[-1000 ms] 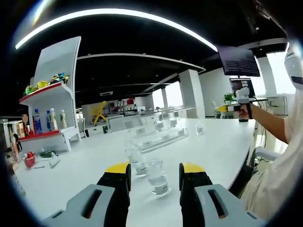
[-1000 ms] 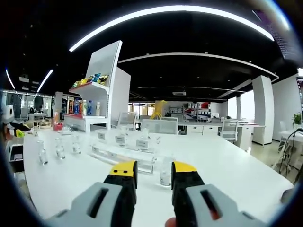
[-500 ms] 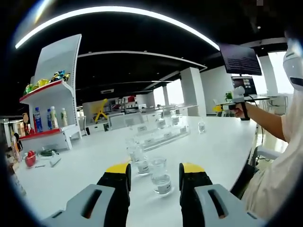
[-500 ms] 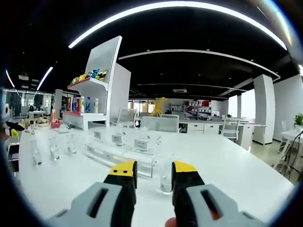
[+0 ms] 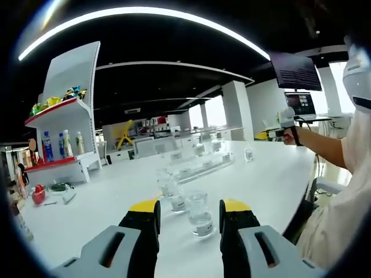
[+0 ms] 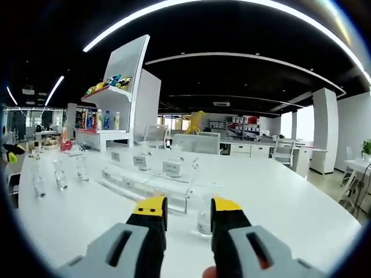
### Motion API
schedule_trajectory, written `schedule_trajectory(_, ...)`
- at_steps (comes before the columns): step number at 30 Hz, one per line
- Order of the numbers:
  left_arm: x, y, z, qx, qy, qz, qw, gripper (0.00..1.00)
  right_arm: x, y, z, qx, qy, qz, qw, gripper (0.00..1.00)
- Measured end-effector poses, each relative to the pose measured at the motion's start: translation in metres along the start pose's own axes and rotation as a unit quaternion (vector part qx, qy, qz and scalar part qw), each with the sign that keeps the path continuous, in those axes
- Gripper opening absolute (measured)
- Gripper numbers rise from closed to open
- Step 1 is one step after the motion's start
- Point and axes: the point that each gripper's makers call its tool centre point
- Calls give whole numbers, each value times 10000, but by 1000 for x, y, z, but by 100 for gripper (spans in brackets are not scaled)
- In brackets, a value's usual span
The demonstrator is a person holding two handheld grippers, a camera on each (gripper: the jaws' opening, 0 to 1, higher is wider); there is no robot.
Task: Identify the label on the chemical reagent bottle, grasp the chemical reagent bottle, and place it in the designated position on the reagent rack
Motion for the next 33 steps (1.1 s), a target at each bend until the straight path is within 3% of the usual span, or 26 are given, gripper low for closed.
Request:
schedule_trajectory(19, 4, -9, 4, -11, 17, 98, 9999, 41, 2, -36, -14, 134, 47, 152, 9998, 30)
schedule_trajectory(33, 11, -12, 8, -32, 66, 208, 9998, 41, 20, -56, -33, 354, 82, 396, 9986, 30)
Point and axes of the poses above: the point that each gripper's makers call its tool centre point, and the gripper's own axes: y roughly backward along the fingers, z roughly to its left, x roughly out of its underside, and after that the axes turned 8 degrees about -y, right-handed
